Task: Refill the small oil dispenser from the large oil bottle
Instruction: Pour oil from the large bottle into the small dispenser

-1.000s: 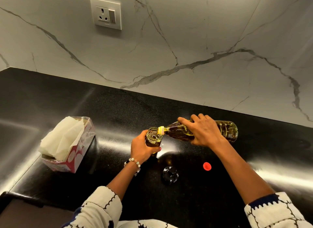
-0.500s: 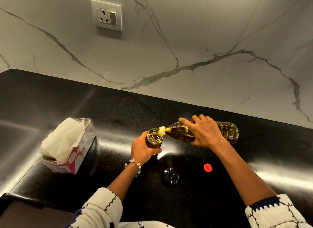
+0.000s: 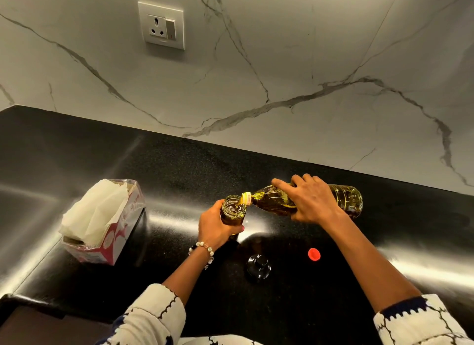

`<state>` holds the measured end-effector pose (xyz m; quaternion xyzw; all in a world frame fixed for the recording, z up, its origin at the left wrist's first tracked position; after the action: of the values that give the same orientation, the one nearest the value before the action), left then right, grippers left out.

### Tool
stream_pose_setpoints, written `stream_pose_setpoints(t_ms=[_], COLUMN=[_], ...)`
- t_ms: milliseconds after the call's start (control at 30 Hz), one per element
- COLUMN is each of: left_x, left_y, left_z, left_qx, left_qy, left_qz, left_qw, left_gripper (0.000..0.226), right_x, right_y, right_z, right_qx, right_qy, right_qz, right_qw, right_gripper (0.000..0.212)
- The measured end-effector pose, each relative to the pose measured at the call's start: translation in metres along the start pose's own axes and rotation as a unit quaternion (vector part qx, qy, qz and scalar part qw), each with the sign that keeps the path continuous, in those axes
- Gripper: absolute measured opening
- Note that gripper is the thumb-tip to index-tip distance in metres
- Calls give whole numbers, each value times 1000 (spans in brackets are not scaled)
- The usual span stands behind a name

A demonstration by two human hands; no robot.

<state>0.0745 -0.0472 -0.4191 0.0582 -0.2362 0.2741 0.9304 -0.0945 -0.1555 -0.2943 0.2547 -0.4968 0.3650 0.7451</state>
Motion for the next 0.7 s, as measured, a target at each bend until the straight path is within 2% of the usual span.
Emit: stream_pose_setpoints(t_ms=[467,700], left_x=[-1,-1], left_y=[1,1], left_z=[-2,-1], left_qx=[6,8], left_qy=[-8,-5], left_qz=[0,-1], left_qw=[1000,1000], left_gripper=[72,72], right_x=[0,-3], right_y=[2,4], right_z=[1,-1], right_qx=[-5,-28], right_qy=[-11,-57], right_qz=[4,3], right_qw=[1000,998], right_gripper=[96,99])
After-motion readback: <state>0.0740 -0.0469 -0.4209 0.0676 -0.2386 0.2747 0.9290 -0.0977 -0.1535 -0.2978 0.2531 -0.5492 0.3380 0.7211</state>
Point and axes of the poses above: each hand's wrist, its own y-axis away from the middle knuckle, its own x-axis out of the back of the hand, z = x × y, the point moved 7 cm from there along -y, towards the middle knuckle, and after that the axes turned 1 degree about -y, right-handed, at the moved point
